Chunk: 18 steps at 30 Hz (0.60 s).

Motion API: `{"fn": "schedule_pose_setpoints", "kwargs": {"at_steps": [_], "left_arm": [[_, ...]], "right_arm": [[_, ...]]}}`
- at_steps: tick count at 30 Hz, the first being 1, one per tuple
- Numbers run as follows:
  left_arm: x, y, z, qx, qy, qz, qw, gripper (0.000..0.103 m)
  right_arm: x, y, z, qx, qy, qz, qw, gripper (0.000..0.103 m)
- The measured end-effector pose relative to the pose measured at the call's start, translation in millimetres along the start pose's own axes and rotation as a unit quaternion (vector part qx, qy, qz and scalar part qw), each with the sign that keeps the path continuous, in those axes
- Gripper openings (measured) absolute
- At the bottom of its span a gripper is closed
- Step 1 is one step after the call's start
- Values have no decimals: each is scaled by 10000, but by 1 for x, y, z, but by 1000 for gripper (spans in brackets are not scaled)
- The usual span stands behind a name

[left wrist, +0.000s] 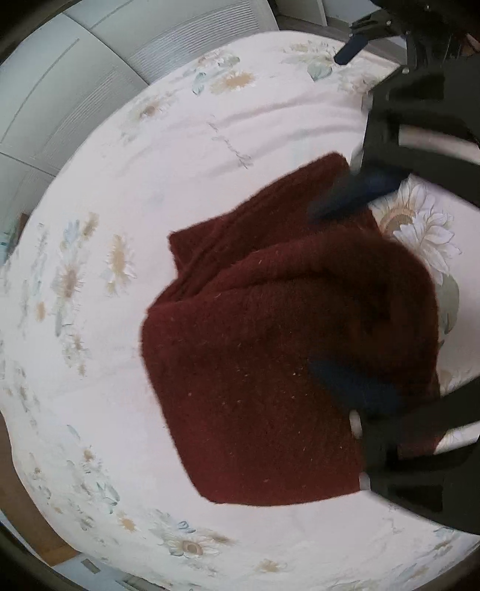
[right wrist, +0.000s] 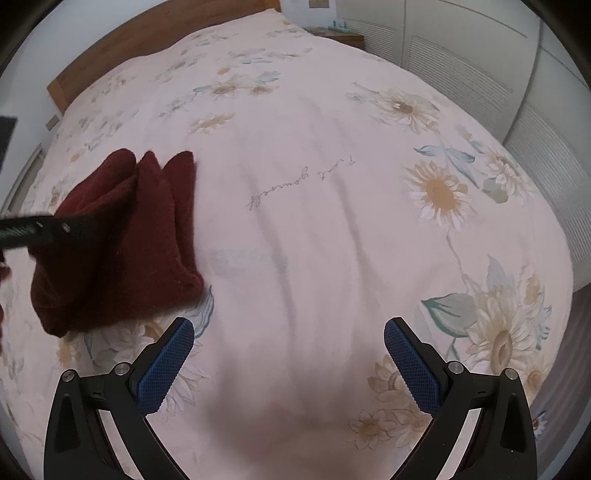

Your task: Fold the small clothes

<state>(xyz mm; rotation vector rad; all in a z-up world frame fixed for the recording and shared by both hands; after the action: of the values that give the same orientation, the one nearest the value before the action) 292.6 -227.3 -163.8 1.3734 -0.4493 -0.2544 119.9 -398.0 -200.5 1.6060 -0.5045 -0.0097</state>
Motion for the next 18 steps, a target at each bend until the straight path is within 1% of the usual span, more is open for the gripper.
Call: {"fn": "schedule_pose_setpoints", "kwargs": {"at_steps": [1, 4, 6, 9, 11, 13, 15, 18], "left_arm": [[1, 6, -2, -63, 13, 65, 10000, 99], [2, 26, -9, -78, 35, 190, 9998, 99], [3, 36, -18, -107, 123, 247, 9996, 99], [3, 48, -42, 1, 549, 251, 9982, 102], [1, 56, -61, 15, 704, 271, 9971, 102], [-6, 65, -82, 101, 865, 343, 9956, 102], [-16, 72, -105, 201, 981, 332, 9944, 102], [-35, 77, -129, 494, 1037, 338, 9928, 102]], "right_arm": [[0, 1, -1, -12, 15, 8, 10000, 103], [2, 6, -4, 15, 64, 24, 10000, 103], [4, 10, -11, -70, 196, 54, 9998, 103], [9, 15, -23, -102, 393, 94, 9991, 103], [16, 21, -35, -33, 533, 125, 9985, 103], [26, 28, -51, 15, 715, 166, 9973, 103], [37, 33, -67, 98, 908, 174, 9957, 103], [58, 40, -96, 256, 1108, 112, 9934, 103]]}}
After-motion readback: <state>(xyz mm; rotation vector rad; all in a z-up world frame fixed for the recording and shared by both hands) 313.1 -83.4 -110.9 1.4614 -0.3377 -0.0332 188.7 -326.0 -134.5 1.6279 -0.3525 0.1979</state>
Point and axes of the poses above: each gripper's, at about its wrist camera, not at the fingertips, and y roughly against the way its jaws point, z to its right, x to its top, the point moved 3 cm from there along -y, roughly the way its jaws point, and after that the axes turned 10 degrees about -z, right-handed, at the moved point
